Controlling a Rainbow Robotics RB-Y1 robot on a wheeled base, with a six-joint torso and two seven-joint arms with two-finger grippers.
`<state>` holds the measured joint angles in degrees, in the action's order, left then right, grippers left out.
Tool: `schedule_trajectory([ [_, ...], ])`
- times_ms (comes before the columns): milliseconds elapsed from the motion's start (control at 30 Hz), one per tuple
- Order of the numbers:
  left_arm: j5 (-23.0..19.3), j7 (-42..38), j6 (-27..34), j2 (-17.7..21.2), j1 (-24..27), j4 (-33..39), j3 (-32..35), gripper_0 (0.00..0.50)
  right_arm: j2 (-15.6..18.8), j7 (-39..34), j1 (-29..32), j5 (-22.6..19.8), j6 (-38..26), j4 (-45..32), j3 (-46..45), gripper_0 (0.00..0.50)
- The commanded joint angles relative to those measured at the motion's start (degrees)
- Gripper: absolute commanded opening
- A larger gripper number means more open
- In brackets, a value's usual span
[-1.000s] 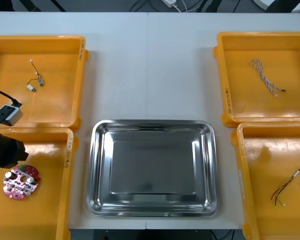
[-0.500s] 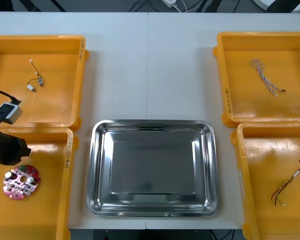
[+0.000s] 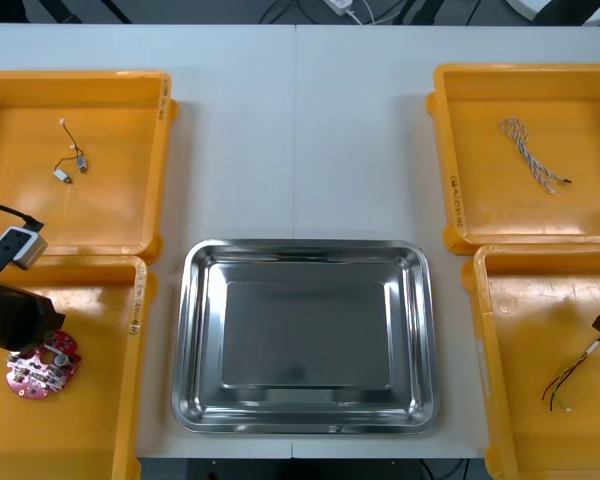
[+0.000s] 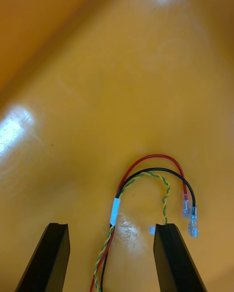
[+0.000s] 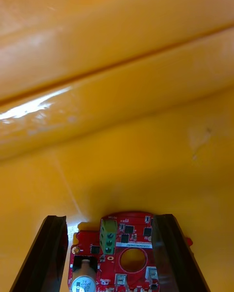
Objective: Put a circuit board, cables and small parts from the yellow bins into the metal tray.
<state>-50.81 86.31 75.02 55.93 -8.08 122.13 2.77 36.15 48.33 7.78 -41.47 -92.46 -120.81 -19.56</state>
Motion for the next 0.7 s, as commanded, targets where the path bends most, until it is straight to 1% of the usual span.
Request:
schedule_trajectory([
  [33,0.62,6.16,-0.75,0.84,-2.29,0.48,-0.40,0.500,-0.64,-0.25,1.10,-0.71,1.66,0.40,-0.48,0.500],
  [400,0.80,7.30,-2.07,0.93,-4.40,0.39,-0.40,0.500,-0.64,-0.96,0.92,-1.59,3.33,2.95,2.25,0.500],
  [600,1.06,7.65,-2.42,0.67,-4.58,0.39,-0.40,0.500,-0.64,-1.48,0.83,-2.03,5.80,4.35,4.09,0.500],
  [700,1.41,7.74,-2.42,0.23,-4.58,0.39,-0.40,0.500,-0.73,-1.66,0.75,-2.38,5.97,4.88,4.27,0.500],
])
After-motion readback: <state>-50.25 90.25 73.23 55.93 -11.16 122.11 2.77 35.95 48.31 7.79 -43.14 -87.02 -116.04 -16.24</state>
